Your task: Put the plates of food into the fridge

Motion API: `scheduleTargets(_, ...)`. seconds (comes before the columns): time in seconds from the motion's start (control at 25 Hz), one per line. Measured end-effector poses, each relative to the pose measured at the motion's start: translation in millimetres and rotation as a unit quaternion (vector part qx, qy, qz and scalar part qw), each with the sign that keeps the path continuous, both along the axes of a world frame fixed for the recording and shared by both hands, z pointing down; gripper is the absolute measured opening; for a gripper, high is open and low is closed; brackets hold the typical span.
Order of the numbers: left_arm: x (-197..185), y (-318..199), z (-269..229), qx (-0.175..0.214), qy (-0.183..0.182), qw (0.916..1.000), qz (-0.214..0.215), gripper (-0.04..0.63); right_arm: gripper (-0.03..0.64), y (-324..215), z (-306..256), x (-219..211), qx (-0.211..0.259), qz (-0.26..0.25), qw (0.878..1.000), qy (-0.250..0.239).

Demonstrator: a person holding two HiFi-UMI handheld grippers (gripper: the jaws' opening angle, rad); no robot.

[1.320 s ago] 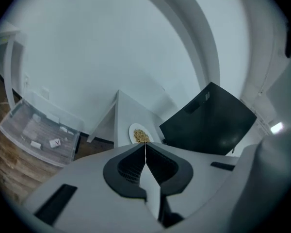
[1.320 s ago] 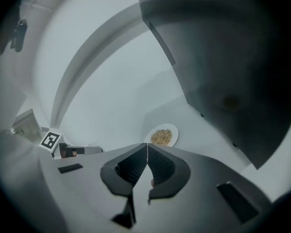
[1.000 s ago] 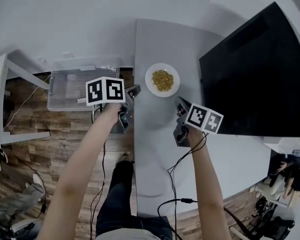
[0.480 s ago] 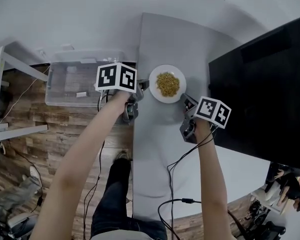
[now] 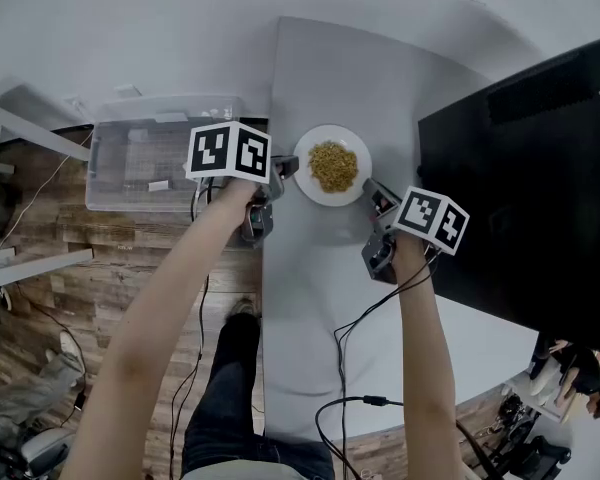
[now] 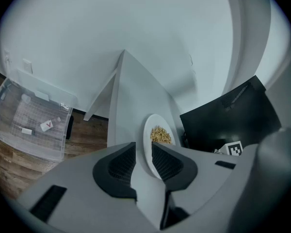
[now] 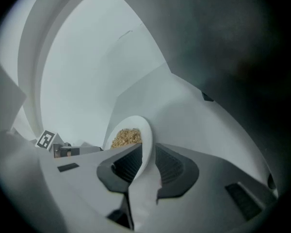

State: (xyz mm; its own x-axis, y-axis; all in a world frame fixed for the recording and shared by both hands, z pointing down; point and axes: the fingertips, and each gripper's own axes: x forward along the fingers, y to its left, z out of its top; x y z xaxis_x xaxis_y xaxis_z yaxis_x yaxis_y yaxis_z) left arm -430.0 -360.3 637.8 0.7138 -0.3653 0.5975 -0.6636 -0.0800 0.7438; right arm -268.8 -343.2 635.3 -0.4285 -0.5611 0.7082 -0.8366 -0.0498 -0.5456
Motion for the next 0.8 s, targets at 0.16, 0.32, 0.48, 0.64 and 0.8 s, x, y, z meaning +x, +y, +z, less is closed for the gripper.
scheduleTargets(0.16, 5, -4, 0, -0.003, -0.002, 1.0000, 0.000, 0.086, 0.074, -3, 8, 0, -0.013, 0.007, 1.000, -0.008)
scheduleTargets(0.32, 16, -7, 1, -0.006, -0.001, 1.0000, 0.005, 0.086, 0.074, -6, 10, 0, -0.018, 0.026, 0.999, -0.024)
scheduleTargets(0.48, 18, -10, 3, -0.014, 0.017, 0.9993, -0.032, 0.086, 0.074, -6, 12, -3, -0.020, 0.050, 0.997, -0.051)
scheduleTargets(0.64, 13, -10, 8, -0.014, -0.002, 0.9980, -0.062, 0.053, 0.055, -5, 13, -2, -0.012, 0.078, 0.995, -0.063)
scheduleTargets(0.8, 10, -9, 7, -0.020, 0.008, 0.9971, -0.074, 0.035, 0.051, 1, 12, -3, -0.018, 0.087, 0.993, -0.077)
